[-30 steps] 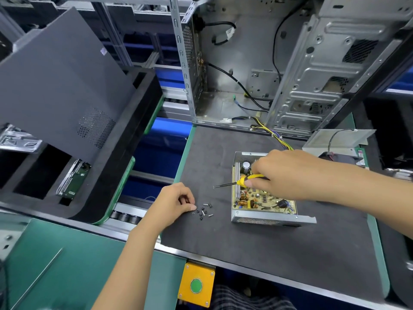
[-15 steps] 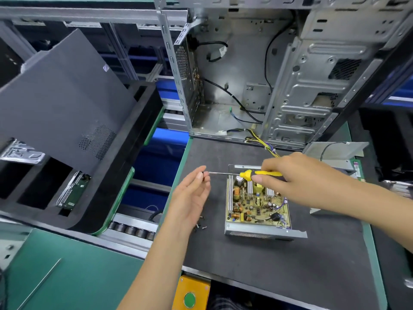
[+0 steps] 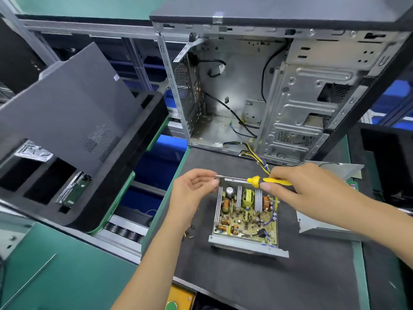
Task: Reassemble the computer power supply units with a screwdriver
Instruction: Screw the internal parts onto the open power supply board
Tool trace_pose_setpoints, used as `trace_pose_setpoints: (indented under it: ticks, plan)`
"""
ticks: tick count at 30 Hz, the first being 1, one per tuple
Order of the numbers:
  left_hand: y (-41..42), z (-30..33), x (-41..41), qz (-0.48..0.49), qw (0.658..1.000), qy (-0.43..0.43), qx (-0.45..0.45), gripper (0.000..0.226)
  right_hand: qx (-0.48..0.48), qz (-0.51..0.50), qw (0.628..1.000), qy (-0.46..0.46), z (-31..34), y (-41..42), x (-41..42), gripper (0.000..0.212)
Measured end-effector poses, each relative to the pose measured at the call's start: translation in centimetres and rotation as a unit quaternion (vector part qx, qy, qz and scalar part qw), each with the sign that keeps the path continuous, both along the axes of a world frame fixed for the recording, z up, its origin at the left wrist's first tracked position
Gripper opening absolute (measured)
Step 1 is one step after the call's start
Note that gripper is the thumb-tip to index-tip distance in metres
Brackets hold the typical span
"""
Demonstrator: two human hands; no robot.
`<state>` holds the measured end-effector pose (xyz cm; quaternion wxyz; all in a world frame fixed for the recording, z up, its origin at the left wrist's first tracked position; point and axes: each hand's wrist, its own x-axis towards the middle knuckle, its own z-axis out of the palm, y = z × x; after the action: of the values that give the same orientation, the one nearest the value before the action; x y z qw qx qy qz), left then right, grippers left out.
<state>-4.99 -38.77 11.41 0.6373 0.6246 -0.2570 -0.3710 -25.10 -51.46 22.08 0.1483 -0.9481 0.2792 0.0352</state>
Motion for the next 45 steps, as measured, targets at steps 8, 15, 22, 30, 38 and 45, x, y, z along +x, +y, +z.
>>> trace_pose_setpoints:
  ticks: [8, 15, 22, 30, 38, 45]
  plan:
    - [-0.1, 0.0, 1.4, -0.020, 0.999, -0.038, -0.014, 0.020, 0.000, 0.010, 1.000, 0.001, 0.4, -0.4, 1.0, 0.058]
    - [0.0, -0.6, 2.4, -0.040, 0.999, 0.003, -0.036, 0.016, 0.009, 0.000, 1.000, 0.006, 1.0, -0.4, 1.6, 0.055]
    - [-0.4, -0.6, 3.3, -0.074, 0.996, 0.027, -0.047, 0.015, -0.003, -0.008, 1.000, 0.004, 1.3, -0.5, 1.9, 0.052]
    - [-1.2, -0.6, 3.5, -0.091, 0.994, 0.043, -0.050, 0.013, 0.033, -0.028, 0.999, -0.019, 1.3, -0.8, 1.8, 0.056]
    - [-1.6, -0.8, 3.5, -0.081, 0.992, 0.060, -0.079, 0.015, 0.141, -0.040, 0.989, -0.026, 0.9, -1.3, 2.9, 0.058]
    - [-1.1, -2.1, 3.7, -0.108, 0.987, 0.088, -0.077, 0.031, 0.128, -0.034, 0.991, -0.004, 1.0, -1.4, 4.6, 0.058]
